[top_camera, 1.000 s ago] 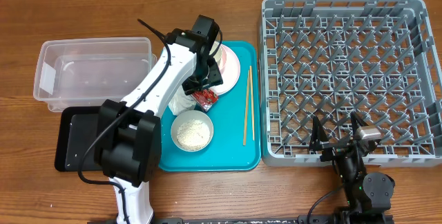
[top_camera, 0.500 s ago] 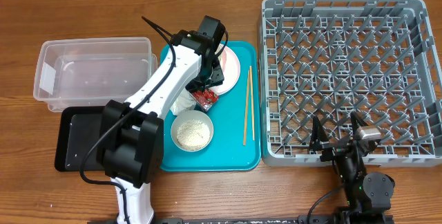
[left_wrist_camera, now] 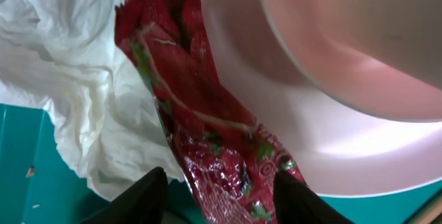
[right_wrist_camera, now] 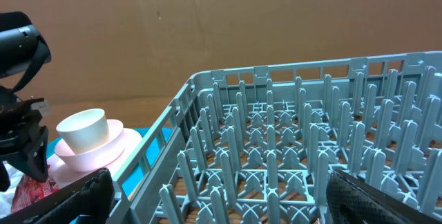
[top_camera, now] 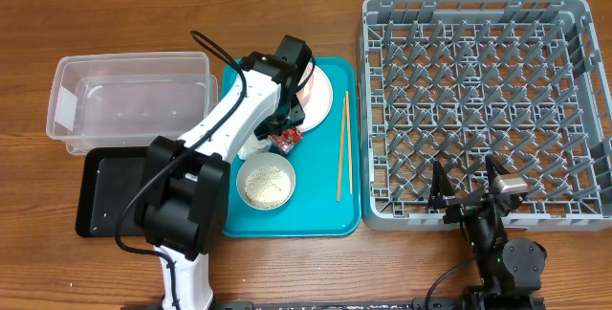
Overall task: Sort waste into correct bins and load items into the dishwasher
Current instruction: 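Lower the left gripper and pinch the red snack wrapper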
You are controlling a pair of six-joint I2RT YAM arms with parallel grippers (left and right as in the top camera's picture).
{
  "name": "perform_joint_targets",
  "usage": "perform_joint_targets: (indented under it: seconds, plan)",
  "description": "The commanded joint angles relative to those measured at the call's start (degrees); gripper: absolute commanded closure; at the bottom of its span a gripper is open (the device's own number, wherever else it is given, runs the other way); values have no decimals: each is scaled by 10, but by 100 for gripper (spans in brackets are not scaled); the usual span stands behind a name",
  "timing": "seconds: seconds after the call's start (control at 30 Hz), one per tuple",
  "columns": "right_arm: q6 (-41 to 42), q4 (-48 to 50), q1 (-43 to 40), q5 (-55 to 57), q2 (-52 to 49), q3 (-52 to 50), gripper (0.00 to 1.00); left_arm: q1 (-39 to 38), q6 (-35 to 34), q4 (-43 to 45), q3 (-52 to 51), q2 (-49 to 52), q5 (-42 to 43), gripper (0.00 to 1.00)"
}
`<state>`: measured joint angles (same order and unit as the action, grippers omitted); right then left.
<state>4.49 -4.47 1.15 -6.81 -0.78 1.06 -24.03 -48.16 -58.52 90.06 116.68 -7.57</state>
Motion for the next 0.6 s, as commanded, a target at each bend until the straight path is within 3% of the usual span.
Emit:
perform_joint_targets:
  seconds: [0.0,0.47,0.57]
  plan:
    - [2,3,-2,3,6,-6,0,-5,-18,7,-7,10,-16,46]
    - [2,3,-2,3,6,-6,0,-5,-18,52,-39,10,-16,45]
    - [2,3,-2,3,6,-6,0,-5,-18,54,-45,10,-17,50]
